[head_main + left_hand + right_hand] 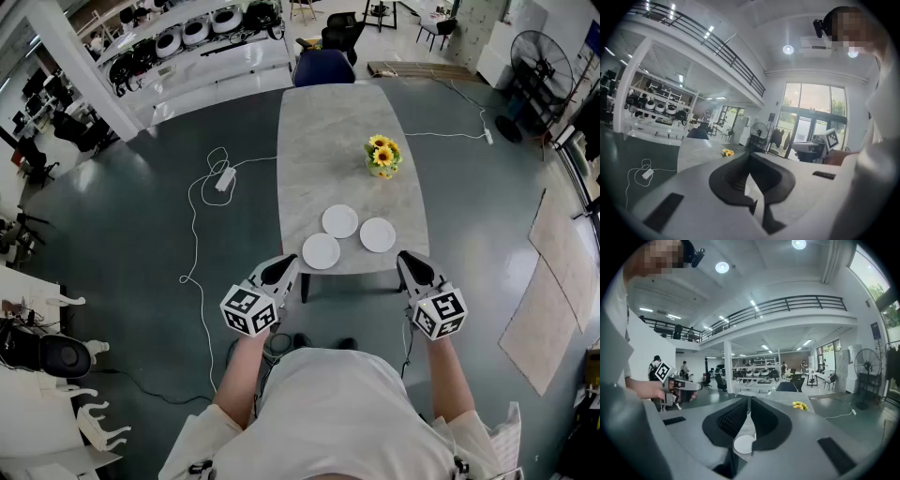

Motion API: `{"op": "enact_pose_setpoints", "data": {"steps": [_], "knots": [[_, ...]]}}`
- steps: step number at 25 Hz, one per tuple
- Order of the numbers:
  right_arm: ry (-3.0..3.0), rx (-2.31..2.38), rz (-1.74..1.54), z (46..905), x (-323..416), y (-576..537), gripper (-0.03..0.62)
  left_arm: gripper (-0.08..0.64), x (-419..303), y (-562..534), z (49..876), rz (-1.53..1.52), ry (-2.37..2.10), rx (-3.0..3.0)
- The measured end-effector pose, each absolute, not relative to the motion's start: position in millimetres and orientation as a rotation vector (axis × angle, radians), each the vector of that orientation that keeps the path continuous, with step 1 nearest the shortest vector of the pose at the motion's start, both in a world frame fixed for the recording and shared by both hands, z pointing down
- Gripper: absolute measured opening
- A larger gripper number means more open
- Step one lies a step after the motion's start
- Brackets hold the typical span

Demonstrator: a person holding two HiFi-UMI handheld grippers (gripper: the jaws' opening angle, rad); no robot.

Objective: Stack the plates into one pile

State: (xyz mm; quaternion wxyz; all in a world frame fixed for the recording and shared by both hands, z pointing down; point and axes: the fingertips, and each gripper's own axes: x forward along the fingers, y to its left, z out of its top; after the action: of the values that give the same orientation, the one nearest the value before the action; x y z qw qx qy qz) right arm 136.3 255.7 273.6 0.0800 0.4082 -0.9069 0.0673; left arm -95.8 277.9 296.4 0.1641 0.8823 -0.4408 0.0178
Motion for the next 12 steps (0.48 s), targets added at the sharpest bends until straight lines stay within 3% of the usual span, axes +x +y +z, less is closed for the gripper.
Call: {"op": "enact_pose_setpoints", "data": {"steps": [12], "knots": [[-2.716,1.221,0.192,275.2,127.1,258.4,0.046,0.006,-99.3,278.8,299.2,0.053,-1.242,2.524]]}}
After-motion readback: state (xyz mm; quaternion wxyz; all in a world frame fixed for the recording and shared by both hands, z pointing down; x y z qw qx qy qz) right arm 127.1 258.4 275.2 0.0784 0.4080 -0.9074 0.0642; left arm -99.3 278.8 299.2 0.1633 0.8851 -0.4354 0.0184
